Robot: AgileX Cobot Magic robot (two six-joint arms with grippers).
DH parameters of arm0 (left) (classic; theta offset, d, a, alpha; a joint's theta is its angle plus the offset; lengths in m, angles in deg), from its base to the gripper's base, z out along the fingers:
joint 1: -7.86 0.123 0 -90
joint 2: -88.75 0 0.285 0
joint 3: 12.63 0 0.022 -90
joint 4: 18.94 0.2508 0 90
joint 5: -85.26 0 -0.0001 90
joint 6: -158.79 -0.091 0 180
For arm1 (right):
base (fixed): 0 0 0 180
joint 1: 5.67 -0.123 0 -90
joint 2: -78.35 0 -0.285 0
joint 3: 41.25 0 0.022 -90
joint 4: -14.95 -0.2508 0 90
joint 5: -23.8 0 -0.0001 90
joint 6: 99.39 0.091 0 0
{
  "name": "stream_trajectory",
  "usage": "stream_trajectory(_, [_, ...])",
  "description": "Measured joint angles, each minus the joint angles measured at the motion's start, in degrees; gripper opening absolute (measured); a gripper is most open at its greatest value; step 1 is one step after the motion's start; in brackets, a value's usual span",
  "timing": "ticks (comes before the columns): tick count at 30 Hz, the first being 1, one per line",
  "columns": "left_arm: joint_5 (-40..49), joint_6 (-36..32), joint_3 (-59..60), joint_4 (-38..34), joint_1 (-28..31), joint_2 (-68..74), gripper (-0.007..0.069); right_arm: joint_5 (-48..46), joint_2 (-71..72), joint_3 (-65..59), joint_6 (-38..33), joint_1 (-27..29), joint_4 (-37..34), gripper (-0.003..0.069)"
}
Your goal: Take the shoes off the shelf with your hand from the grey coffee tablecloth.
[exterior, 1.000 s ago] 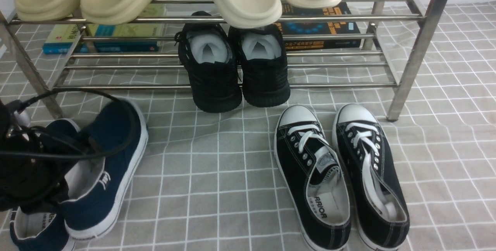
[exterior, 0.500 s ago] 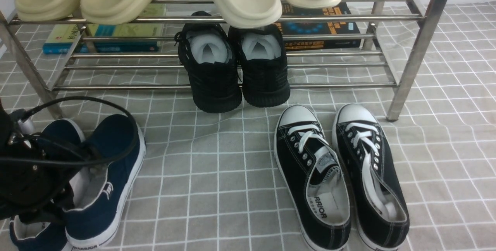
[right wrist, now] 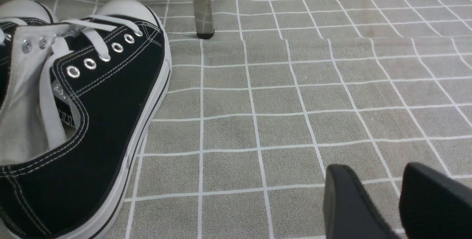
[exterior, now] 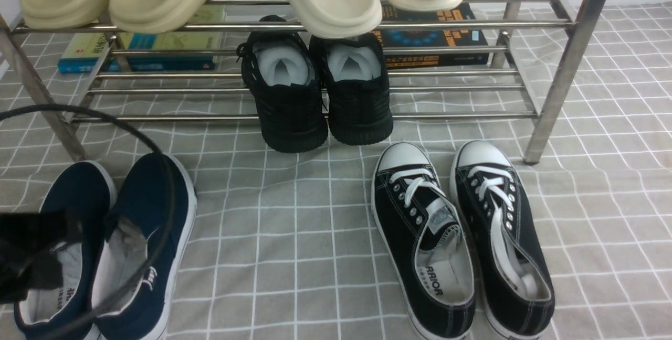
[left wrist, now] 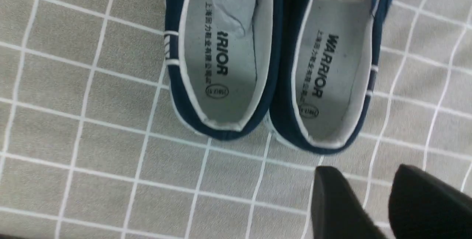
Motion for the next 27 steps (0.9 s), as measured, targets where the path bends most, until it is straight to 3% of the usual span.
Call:
stream_trajectory(1, [1.2,-2.4,1.2,-0.9,0.0,-3.9,0.0147,0.0,0.0,0.0,0.0,0.0,0.0,0.0239])
stream_trajectory(4, [-0.1,-7.8,5.8,-4.6,0.0,-12.7,0.0033,0.0,0.0,0.0,0.0,0.0,0.0,0.0239])
stream_trajectory(6, [-4.4,-10.4,10.7,-8.4,0.0,-20.0,0.0006,0.0,0.0,0.0,0.0,0.0,0.0,0.0239])
stream_trajectory(13, [-23.5,-12.1,22.8,-13.8,0.0,-35.0,0.0001,0.0,0.0,0.0,0.0,0.0,0.0,0.0239])
stream_trajectory(27, [-26.3,-12.2,26.5,-8.5,0.0,-39.8,0.0006,0.0,0.0,0.0,0.0,0.0,0.0,0.0239])
